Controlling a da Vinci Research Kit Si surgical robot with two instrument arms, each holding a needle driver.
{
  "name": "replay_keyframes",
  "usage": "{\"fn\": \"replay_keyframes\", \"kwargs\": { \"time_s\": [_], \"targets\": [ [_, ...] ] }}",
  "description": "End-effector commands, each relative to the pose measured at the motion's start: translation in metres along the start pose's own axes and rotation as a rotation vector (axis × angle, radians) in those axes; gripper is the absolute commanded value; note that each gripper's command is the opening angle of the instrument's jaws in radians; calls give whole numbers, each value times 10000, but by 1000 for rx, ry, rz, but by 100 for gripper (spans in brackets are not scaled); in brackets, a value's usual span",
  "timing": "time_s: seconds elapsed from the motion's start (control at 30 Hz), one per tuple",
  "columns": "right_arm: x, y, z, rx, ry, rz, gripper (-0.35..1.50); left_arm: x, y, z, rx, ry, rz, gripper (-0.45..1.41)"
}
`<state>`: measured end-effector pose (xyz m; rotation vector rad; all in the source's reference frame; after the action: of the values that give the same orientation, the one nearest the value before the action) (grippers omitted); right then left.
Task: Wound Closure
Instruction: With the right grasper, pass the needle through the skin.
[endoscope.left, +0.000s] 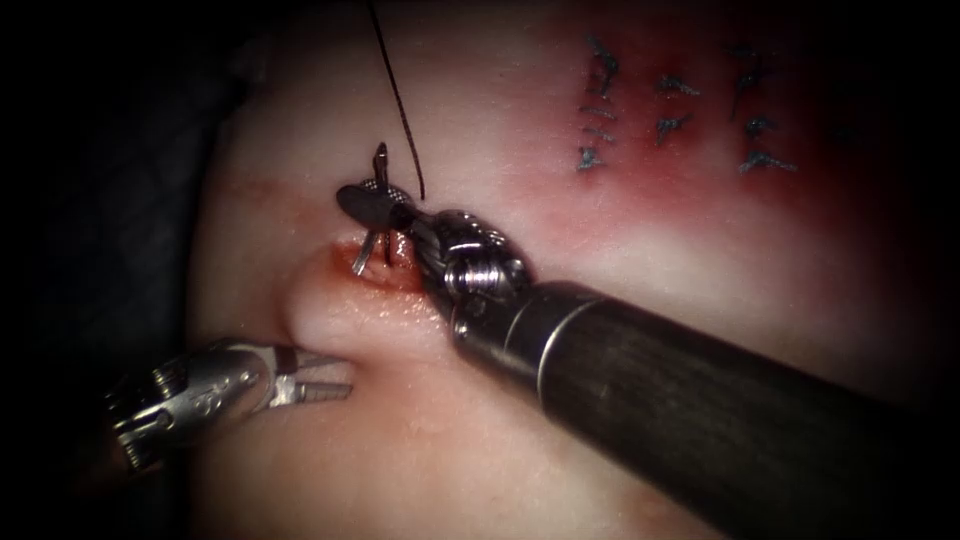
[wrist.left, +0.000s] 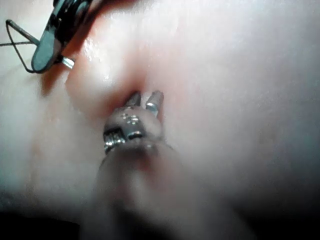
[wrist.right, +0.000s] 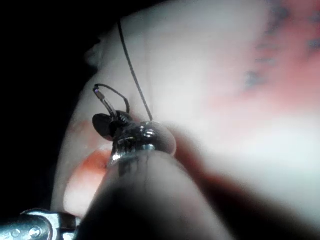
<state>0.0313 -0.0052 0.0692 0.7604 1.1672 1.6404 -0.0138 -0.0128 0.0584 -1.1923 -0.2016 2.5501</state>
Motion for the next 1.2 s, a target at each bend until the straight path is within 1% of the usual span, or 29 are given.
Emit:
{"fn": "replay_keyframes", "kwargs": {
  "time_s": [0.03,0.3,0.57,0.83,0.93,1.03,1.13,1.2],
  "targets": [
    [-1,-1,8,9,-6,19,-35,0,-5,8,1,2,1,7],
    [-18,-5,11,48,-46,132,-35,-2,-8,6,-2,2,3,7],
    [-31,-13,18,78,-85,212,-35,-6,-14,4,-5,3,5,7],
    [-49,-28,26,113,-110,313,-35,-8,-19,5,-4,2,5,7],
    [-57,-36,28,137,-118,382,-35,-9,-20,5,-4,2,5,7],
    [-60,-39,28,138,-124,423,-35,-9,-19,5,-3,2,5,7],
    [-57,-40,27,134,-120,426,-35,-10,-19,4,-4,2,6,8],
    [-52,-40,26,132,-79,431,-35,-11,-19,3,-5,2,7,8]
  ]
}}
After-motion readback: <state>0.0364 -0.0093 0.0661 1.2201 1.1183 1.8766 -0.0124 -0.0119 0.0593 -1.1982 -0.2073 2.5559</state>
